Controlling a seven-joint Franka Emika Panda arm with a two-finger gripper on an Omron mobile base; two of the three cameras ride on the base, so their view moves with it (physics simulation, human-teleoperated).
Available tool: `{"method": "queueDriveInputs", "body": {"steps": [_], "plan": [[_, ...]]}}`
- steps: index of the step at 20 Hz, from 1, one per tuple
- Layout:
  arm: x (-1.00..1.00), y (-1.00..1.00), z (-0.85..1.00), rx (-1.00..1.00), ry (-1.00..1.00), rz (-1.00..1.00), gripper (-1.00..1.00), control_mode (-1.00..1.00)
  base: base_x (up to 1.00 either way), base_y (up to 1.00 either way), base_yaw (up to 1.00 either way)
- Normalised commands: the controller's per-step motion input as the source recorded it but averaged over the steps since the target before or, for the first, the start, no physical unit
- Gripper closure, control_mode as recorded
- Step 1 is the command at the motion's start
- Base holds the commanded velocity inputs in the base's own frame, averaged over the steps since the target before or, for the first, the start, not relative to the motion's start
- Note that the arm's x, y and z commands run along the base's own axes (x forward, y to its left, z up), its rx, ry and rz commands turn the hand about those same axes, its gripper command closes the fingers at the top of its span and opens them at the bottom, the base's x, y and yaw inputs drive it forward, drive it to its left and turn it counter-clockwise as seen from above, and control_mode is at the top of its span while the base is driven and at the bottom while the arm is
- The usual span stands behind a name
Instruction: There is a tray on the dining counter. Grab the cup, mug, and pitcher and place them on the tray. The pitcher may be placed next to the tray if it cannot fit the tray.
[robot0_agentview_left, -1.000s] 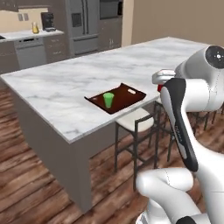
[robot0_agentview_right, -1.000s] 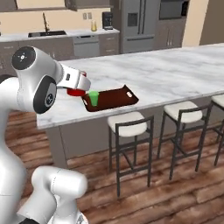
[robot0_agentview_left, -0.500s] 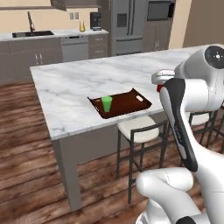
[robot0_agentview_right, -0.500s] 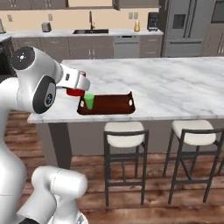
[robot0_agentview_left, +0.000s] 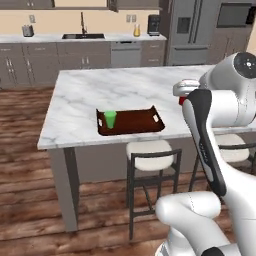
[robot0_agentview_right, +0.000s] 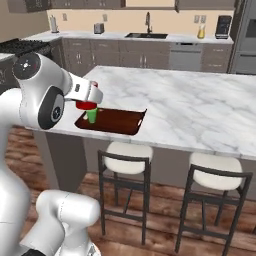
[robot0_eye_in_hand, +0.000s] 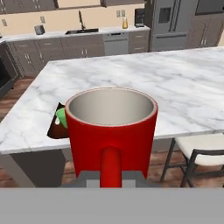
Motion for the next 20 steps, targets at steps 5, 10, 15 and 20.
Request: {"method": "queueDriveInputs", "body": {"steps": [5,10,15,20], "plan": [[0.0,0.0,0.0,0.0,0.0,0.0,1.0,1.0,0.29,-0.71,0.32],[0.0,0.0,0.0,0.0,0.0,0.0,1.0,1.0,0.45,-0.53,0.2],[0.0,0.0,0.0,0.0,0.0,0.0,1.0,1.0,0.58,-0.09,0.11],[0.0,0.0,0.0,0.0,0.0,0.0,1.0,1.0,0.42,0.0,0.09]]}}
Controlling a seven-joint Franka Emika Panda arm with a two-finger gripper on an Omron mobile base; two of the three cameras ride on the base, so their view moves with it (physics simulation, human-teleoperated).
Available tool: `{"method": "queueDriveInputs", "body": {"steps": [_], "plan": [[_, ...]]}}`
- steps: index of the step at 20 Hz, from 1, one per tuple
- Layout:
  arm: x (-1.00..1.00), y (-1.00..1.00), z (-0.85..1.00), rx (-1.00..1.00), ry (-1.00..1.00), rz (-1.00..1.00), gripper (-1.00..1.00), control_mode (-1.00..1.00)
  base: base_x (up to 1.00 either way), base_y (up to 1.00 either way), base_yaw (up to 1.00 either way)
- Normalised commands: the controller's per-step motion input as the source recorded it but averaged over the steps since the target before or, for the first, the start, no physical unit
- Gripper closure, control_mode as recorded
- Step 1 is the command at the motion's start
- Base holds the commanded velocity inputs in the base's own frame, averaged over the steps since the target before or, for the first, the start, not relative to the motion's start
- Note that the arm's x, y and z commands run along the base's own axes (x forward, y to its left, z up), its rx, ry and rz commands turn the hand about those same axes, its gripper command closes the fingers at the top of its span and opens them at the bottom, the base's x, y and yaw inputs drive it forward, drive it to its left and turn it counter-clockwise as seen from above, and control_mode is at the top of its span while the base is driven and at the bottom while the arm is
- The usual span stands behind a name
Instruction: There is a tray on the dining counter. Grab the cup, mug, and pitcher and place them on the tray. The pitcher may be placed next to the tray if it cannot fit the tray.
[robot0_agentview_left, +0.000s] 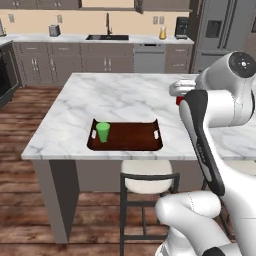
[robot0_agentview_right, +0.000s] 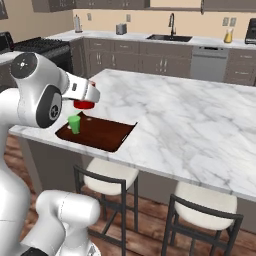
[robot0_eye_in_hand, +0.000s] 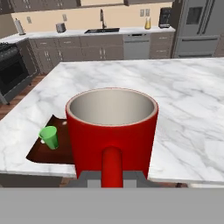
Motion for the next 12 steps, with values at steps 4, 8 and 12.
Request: {"method": "queueDriveInputs", "body": {"steps": [4,8,12], "plan": [[0.0,0.0,0.0,0.0,0.0,0.0,1.0,1.0,0.38,0.0,0.08],[0.38,0.02,-0.25,0.0,0.0,0.08,1.0,-1.0,0.11,0.01,0.02],[0.49,0.01,-0.53,0.0,0.0,0.22,1.0,-1.0,0.0,0.0,0.0]]}}
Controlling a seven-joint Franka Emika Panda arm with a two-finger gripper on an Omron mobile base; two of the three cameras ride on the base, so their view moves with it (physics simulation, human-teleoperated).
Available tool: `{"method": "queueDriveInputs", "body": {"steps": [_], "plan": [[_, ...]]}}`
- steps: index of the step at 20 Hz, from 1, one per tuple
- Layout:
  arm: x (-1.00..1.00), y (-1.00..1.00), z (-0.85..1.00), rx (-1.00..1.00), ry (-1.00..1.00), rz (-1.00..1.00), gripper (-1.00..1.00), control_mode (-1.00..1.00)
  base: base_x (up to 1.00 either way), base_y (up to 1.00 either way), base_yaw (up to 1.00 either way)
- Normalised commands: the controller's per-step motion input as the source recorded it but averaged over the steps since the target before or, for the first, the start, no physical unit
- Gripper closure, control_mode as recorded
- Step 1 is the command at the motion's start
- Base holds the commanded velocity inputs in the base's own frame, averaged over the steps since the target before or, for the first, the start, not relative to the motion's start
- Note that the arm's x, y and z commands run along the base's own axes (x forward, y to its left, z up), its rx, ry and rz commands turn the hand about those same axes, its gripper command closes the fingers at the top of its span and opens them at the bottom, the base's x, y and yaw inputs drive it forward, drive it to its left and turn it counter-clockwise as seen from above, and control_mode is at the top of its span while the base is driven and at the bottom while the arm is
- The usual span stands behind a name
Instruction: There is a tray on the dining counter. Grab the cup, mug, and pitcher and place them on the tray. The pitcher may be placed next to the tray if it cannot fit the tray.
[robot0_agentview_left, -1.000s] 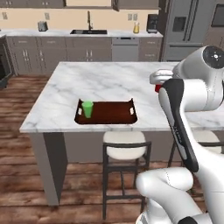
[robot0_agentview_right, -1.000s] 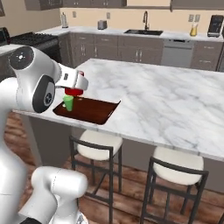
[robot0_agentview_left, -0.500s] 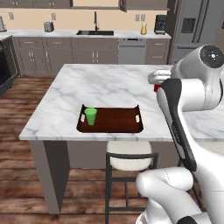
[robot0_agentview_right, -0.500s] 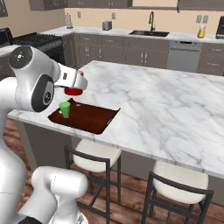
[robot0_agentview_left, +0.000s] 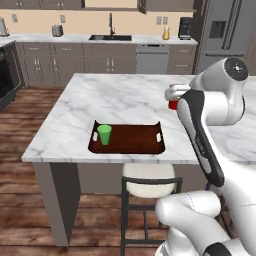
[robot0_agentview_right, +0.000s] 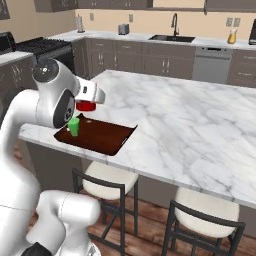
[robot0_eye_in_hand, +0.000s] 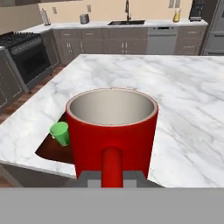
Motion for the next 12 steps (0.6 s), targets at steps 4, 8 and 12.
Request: {"method": "queueDriveInputs", "body": {"steps": [4,8,12], "plan": [[0.5,0.03,-0.53,0.0,0.0,0.24,1.0,-1.0,0.0,0.0,0.0],[0.41,0.1,-0.38,0.0,0.0,0.16,1.0,-1.0,0.0,0.0,0.0],[0.44,0.12,-0.45,0.0,0.0,0.15,1.0,-1.0,0.0,0.0,0.0]]}}
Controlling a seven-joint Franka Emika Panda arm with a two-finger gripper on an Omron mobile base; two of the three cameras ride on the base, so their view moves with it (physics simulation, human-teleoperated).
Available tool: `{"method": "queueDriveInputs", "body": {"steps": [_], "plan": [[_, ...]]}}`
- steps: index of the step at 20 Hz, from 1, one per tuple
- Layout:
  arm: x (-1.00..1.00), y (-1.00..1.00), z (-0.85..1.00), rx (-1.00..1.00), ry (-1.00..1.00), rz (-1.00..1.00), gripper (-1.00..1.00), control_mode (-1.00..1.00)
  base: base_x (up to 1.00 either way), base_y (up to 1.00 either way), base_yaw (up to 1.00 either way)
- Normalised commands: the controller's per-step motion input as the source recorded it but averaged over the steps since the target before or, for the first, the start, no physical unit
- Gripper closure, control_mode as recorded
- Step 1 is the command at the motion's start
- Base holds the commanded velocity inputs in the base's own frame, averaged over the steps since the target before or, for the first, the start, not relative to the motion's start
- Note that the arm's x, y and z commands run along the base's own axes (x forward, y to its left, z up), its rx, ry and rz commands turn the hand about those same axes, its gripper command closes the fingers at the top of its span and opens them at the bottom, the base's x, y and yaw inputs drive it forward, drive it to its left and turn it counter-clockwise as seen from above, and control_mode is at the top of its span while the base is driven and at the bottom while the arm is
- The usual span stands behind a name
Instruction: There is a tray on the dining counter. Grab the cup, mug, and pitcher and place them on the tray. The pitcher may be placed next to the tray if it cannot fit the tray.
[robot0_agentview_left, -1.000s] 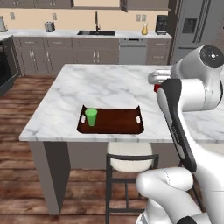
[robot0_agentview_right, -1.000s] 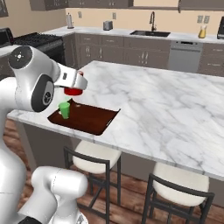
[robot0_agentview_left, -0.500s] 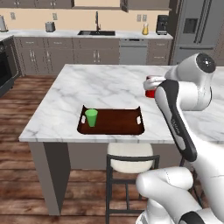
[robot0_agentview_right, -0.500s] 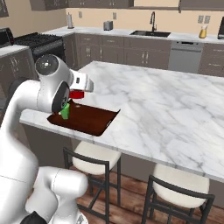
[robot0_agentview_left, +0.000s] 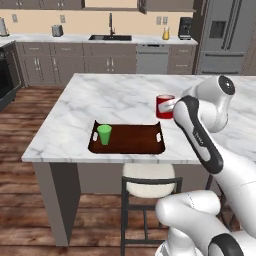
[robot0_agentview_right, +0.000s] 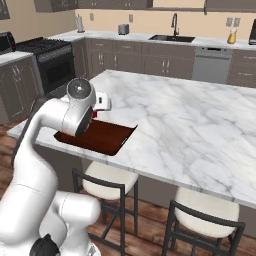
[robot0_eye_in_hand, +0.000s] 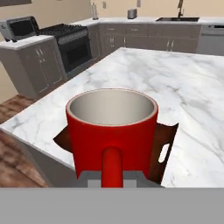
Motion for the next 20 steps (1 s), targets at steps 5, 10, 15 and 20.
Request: {"method": "queueDriveInputs", "body": {"steps": [5,10,15,20], "plan": [[0.43,0.15,-0.51,0.0,0.01,0.15,1.0,-1.0,0.0,0.0,0.0],[0.36,0.16,-0.45,-0.01,0.0,0.15,1.0,-1.0,0.0,0.0,0.0],[0.42,0.25,-0.34,-0.01,0.03,0.13,1.0,-1.0,0.0,0.0,0.0],[0.45,0.13,-0.28,0.0,0.0,0.1,1.0,-1.0,0.0,0.0,0.0]]}}
